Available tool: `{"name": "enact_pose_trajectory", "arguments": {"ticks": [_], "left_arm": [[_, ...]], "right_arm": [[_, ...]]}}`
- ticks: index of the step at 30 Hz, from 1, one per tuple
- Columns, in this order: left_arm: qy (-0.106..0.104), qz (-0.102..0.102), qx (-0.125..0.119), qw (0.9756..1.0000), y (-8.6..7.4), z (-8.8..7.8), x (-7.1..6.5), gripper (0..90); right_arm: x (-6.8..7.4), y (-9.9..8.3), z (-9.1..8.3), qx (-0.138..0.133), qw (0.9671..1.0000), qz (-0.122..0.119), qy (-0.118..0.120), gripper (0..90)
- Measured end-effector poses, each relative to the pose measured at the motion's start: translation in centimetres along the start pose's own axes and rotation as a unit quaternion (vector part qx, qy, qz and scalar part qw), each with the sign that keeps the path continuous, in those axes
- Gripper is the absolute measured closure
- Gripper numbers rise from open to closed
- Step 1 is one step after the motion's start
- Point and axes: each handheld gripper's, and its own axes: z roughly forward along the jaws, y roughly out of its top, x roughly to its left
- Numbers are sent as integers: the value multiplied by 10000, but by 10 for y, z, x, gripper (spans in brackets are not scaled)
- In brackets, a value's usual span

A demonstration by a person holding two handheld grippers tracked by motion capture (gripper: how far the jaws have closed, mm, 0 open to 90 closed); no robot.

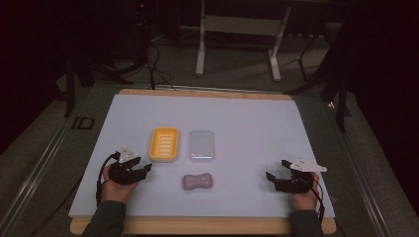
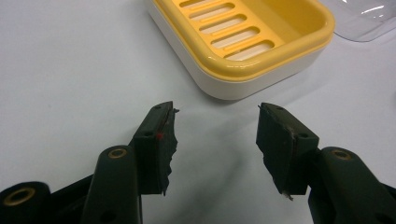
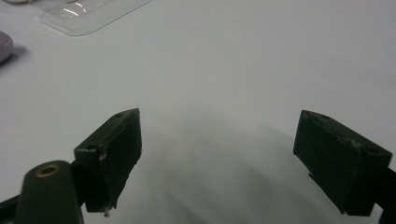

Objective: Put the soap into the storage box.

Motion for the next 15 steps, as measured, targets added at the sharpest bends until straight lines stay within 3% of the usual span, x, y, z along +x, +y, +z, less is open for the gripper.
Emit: {"name": "enact_pose_trajectory", "arguments": {"ticks": [15], "left_arm": [[-128,34,14,9999,9,-9,2,472]], "right_arm": [[0,-1,-2,-80,10000,-17,55,150]]}}
